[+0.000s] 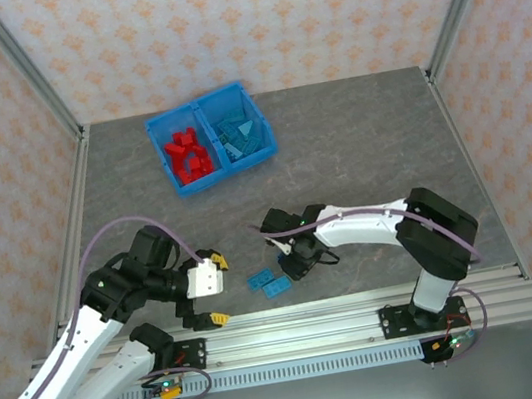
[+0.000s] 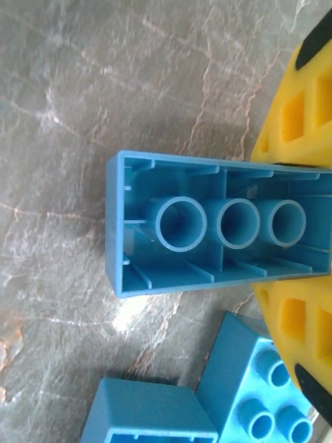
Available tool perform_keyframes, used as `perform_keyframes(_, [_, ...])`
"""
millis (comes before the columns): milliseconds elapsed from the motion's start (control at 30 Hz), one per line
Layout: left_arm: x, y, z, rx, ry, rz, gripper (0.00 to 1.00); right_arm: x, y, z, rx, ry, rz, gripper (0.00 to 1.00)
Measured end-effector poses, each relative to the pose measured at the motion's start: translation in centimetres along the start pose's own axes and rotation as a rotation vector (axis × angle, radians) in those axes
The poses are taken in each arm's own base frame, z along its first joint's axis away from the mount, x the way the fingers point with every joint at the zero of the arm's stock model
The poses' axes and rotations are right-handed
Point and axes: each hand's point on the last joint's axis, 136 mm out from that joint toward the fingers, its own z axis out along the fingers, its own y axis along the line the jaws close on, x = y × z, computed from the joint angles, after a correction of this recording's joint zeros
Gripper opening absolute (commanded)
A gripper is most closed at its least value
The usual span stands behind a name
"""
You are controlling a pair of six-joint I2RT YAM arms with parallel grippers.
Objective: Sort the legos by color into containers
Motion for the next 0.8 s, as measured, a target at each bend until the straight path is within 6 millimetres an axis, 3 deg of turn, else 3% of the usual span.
perform_keyframes(100, [-0.3,0.3,-0.1,-0.015,-0.013,0.011,1.0,-0.9,0.0,-2.0,-0.006,-0.078,0.015,0.27])
perform_keyframes(200, [-1.1,1.0,-0.3,-0.053,-0.043,-0.017,1.0,-3.4,-0.1,-6.0,-0.045,-0.251,0.071,0.27])
perform_keyframes(300, [-2.4,3.4,-0.9,-0.172,-0.103,-0.131,1.0,-6.6,-1.8,-11.1,-0.085,-0.471,0.18,0.28])
perform_keyframes(400, [-2.4,6.4,-1.6,-0.323,-0.135,-0.342,1.0,-9.9,-4.6,-14.6,-0.081,-0.618,0.285,0.28])
perform_keyframes(500, [-1.3,9.1,-2.6,-0.474,-0.131,-0.572,1.0,-14.3,-6.9,-16.3,-0.051,-0.687,0.343,0.28])
perform_keyframes(600, [-0.7,11.3,-4.4,-0.62,-0.122,-0.719,1.0,-18.8,-8.8,-16.9,-0.041,-0.733,0.373,0.28])
perform_keyframes(800, [-1.1,12.9,-7.7,-0.787,-0.198,-0.844,1.0,-27.4,-13.1,-14.5,-0.017,-0.765,0.424,0.28])
